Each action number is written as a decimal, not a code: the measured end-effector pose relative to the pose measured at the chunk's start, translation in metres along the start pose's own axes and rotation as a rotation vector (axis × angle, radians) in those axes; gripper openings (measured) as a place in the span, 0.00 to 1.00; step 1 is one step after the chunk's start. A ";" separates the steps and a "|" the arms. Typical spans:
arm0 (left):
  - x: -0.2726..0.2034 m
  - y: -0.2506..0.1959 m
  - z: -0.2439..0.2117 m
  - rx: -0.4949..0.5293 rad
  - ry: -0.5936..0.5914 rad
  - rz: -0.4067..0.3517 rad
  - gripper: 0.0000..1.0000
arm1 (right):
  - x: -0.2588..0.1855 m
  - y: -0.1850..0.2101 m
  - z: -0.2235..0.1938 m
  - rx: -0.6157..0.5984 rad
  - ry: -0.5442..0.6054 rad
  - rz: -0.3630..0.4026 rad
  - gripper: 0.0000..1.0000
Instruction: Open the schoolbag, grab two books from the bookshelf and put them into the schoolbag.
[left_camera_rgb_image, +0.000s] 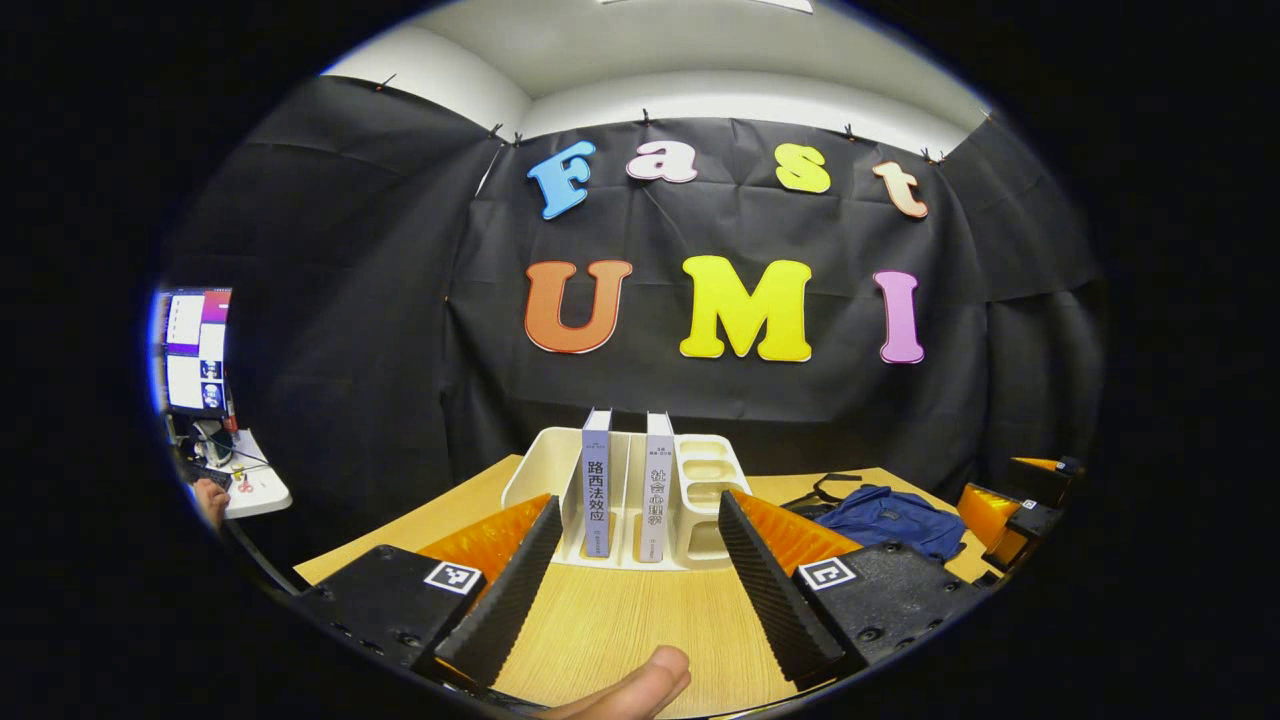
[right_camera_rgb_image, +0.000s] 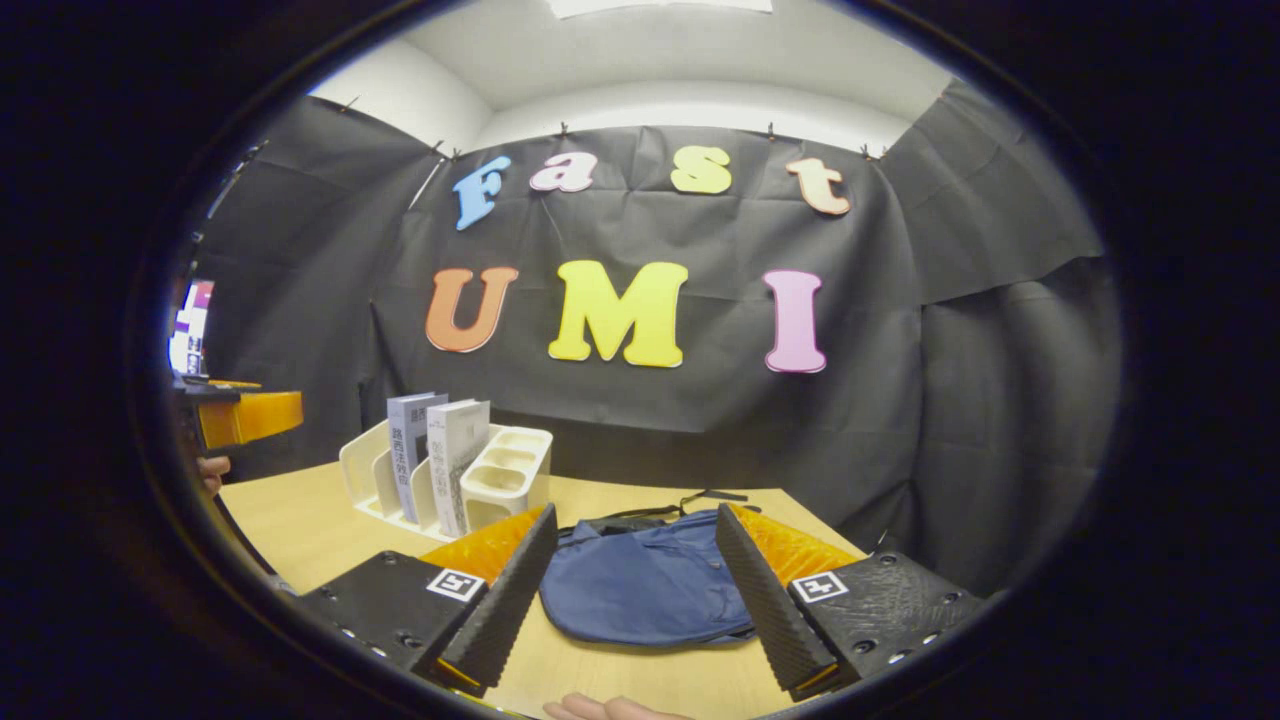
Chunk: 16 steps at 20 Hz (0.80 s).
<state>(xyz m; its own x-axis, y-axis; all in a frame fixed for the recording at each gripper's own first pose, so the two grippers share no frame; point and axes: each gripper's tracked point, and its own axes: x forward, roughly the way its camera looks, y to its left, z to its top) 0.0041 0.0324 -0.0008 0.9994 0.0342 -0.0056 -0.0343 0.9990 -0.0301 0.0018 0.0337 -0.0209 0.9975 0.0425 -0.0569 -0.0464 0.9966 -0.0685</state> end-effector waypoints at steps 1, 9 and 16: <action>0.000 0.001 0.000 0.005 0.001 0.003 0.99 | 0.001 0.000 -0.003 -0.008 0.004 -0.005 0.95; 0.005 -0.002 -0.005 0.016 0.010 -0.027 0.99 | 0.030 0.029 -0.048 -0.063 0.138 0.018 0.95; 0.017 0.015 -0.015 -0.002 0.046 -0.011 0.99 | 0.077 0.070 -0.114 -0.177 0.322 0.062 0.98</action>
<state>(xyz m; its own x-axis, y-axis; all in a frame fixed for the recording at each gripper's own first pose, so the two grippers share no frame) 0.0206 0.0472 -0.0163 0.9985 0.0216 -0.0510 -0.0233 0.9992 -0.0327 0.0688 0.0987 -0.1440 0.9256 0.0498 -0.3751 -0.1429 0.9639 -0.2249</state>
